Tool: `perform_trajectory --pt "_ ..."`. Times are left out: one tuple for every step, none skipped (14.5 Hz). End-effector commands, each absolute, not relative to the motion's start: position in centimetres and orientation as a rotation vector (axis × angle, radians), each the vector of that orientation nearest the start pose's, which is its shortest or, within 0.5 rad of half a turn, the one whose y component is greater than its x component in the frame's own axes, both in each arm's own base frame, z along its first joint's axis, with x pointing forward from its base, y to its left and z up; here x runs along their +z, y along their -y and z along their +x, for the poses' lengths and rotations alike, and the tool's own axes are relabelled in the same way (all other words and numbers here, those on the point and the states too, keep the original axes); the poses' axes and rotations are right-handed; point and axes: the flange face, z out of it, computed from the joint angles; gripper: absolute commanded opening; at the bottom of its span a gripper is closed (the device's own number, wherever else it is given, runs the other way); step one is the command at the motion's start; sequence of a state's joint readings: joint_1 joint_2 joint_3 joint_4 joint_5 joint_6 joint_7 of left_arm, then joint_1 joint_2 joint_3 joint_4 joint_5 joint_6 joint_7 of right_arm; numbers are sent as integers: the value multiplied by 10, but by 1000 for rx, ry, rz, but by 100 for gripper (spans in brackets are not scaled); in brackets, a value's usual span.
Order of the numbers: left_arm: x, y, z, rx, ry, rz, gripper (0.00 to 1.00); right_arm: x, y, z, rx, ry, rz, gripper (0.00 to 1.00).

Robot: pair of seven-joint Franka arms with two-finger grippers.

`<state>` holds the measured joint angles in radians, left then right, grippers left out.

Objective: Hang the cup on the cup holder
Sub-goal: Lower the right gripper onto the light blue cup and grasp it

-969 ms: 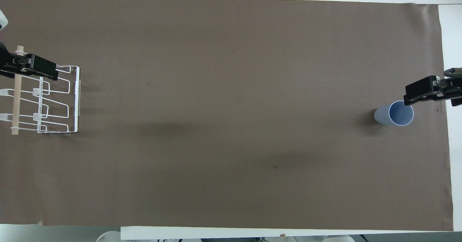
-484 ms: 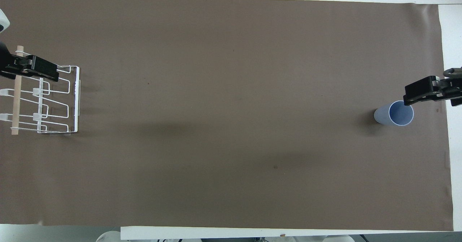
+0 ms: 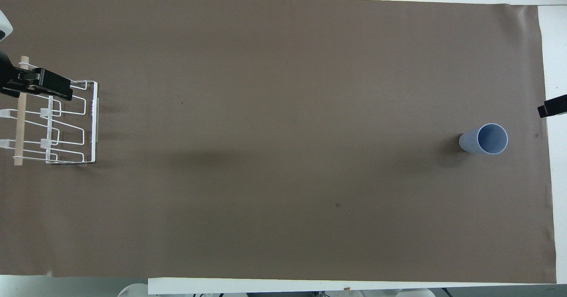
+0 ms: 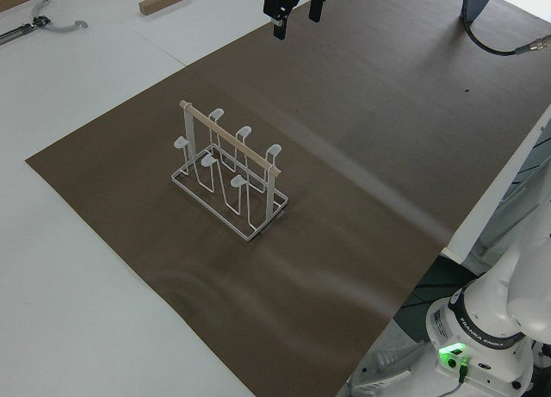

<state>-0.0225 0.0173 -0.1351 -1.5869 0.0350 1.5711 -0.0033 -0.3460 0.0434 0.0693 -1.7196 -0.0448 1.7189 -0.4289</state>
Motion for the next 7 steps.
perform_trajectory --pt "609 84 546 64 -251 -3102 100 478 159 547 75 282 -3146 99" --pt "608 84 546 66 -251 -3102 100 460 158 546 96 275 -3139 97" --pt "608 84 546 68 -251 -3101 100 442 158 545 120 269 -3123 94" --pt "607 84 545 73 -251 -3101 100 422 161 540 151 270 -3110 93" --pt "607 84 545 75 -248 -3101 100 410 164 535 160 264 -3107 93" --pt "607 84 545 75 -241 -3101 100 400 162 530 181 274 -3099 93" --pt "606 84 545 78 -241 -3101 100 395 160 526 196 289 -3095 93"
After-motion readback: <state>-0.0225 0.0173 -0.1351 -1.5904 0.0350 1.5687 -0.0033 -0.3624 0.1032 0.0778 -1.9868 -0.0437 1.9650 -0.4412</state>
